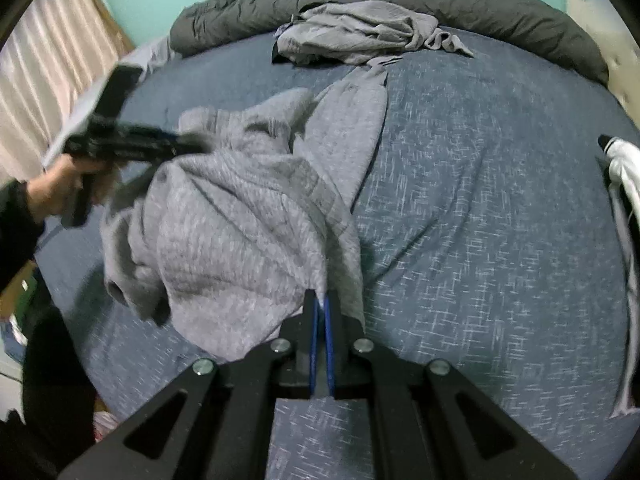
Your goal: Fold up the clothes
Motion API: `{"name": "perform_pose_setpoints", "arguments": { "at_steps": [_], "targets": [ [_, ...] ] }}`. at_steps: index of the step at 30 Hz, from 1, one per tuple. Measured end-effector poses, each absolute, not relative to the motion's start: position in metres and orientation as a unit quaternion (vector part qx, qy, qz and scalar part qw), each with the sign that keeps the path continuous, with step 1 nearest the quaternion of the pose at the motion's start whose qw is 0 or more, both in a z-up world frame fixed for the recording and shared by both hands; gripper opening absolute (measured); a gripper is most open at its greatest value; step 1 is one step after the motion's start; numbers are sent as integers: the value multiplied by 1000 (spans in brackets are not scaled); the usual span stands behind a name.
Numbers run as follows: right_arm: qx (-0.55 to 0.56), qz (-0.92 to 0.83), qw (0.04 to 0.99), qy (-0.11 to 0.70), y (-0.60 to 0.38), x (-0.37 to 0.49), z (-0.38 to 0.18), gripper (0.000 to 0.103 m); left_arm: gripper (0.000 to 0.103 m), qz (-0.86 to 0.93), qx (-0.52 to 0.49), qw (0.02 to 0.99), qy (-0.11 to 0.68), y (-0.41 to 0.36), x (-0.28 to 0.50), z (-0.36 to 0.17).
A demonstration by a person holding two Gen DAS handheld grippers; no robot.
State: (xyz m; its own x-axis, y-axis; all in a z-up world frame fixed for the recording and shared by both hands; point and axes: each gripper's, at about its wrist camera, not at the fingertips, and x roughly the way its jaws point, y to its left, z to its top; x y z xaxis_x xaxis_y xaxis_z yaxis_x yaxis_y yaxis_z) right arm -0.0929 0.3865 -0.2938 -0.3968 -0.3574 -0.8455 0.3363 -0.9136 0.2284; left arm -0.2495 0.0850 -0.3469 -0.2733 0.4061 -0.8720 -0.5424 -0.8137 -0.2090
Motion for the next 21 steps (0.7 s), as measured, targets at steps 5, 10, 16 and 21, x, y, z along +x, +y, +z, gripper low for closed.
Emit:
{"name": "perform_pose_setpoints", "arguments": {
  "at_steps": [5,10,16,21],
  "targets": [
    [509,-831,206,-92,407,-105,-290,34,15,793,-523,304,73,86,-242,-349],
    [511,-827,218,-79,391,-114,-289,38,11,796,-520,303,68,86,-236,-346],
    [535,-817,211,-39,359,-124,-301,12,10,803,-513,294,76,80,-223,-329],
    [509,-840,188,5,349,-116,-282,5,9,828,-485,271,74,61,-208,-289]
  ]
}}
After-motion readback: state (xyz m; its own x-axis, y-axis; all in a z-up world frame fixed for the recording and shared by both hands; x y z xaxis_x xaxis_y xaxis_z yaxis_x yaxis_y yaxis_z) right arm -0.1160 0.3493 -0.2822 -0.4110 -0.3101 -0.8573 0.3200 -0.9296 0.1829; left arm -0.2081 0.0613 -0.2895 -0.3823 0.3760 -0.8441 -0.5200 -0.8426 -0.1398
